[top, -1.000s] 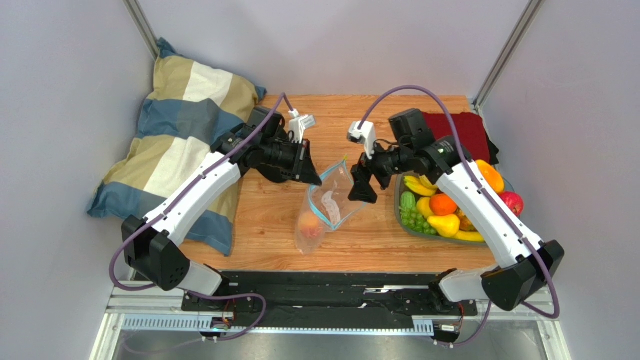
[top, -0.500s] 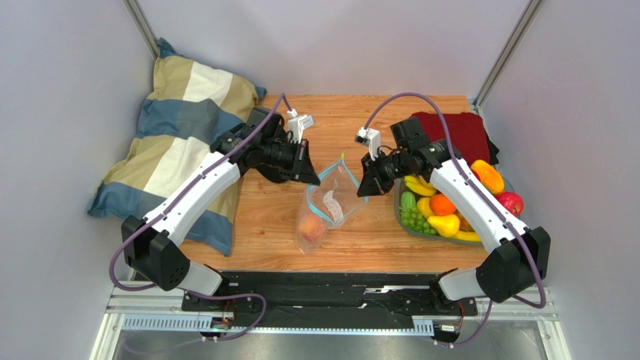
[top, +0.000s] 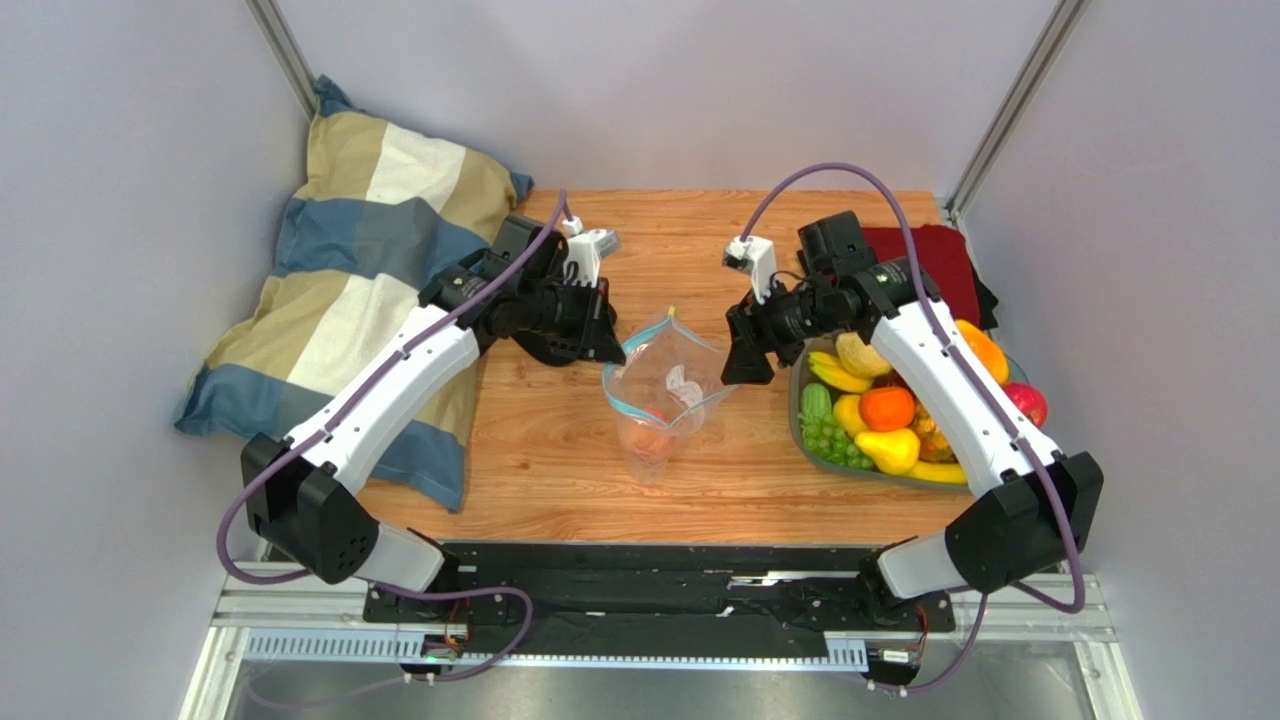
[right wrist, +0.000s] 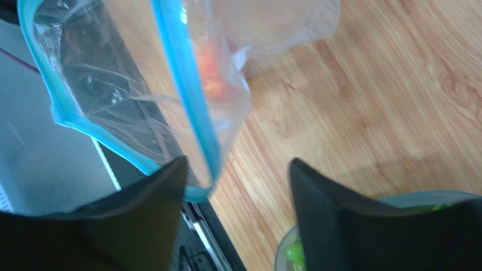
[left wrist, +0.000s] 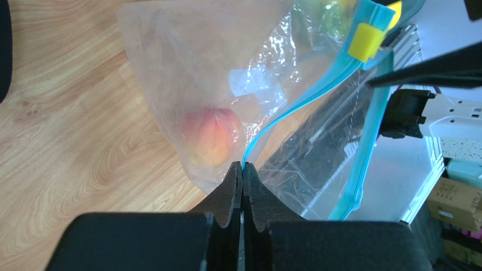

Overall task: Place the food in the zip-top bag and seal the zipper
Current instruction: Adjust the zipper food storage bag at the center of the board, then pick up the fake fruit from the bin, then place the fake fruit in the zipper food storage bag, then pick up the fake fruit from the bin.

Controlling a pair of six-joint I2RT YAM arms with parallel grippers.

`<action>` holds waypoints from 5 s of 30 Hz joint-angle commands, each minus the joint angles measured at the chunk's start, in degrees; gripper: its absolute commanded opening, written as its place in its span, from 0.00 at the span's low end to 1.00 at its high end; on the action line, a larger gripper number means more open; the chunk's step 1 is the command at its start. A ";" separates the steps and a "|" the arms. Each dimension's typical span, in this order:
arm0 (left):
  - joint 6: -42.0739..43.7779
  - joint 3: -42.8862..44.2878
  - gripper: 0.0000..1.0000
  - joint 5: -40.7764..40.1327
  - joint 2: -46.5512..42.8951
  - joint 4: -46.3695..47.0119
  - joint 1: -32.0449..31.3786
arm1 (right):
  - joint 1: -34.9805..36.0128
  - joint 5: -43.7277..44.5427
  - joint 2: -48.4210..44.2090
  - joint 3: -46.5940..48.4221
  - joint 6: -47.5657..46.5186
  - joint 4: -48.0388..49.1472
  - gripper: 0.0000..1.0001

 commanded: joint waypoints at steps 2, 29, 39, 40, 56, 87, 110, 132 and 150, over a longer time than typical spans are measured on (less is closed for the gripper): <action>-1.17 0.46 0.00 -0.38 1.98 2.43 0.27 | -6.85 0.52 -0.52 6.70 -5.14 -6.90 0.86; -2.66 -2.44 0.00 1.29 2.34 6.12 0.27 | -20.58 37.86 -4.57 -16.41 -11.22 -2.62 0.97; -2.31 -2.27 0.00 1.20 2.25 6.03 0.27 | -20.58 42.70 -1.40 -16.32 -9.81 -0.50 0.91; -2.14 -2.09 0.00 1.20 2.25 5.95 0.27 | -20.58 42.61 -1.40 -16.15 -9.81 -0.85 0.87; -2.40 -3.23 0.00 1.99 1.99 5.94 0.27 | -18.57 -3.56 -3.34 13.00 -7.61 -16.41 0.52; -1.08 0.10 0.00 4.01 3.04 4.63 0.36 | 0.37 13.35 0.01 16.73 -10.24 -7.53 1.00; -0.99 -0.34 0.00 4.80 2.42 5.24 0.36 | -42.46 26.62 5.62 3.89 -24.84 -7.71 0.99; -0.64 -1.21 0.00 4.98 3.13 4.72 0.36 | -40.70 27.76 13.98 0.20 -24.93 -4.71 0.73; 0.50 -1.83 0.00 5.07 1.63 4.01 0.36 | -34.04 5.19 0.19 18.74 -20.19 -22.74 0.53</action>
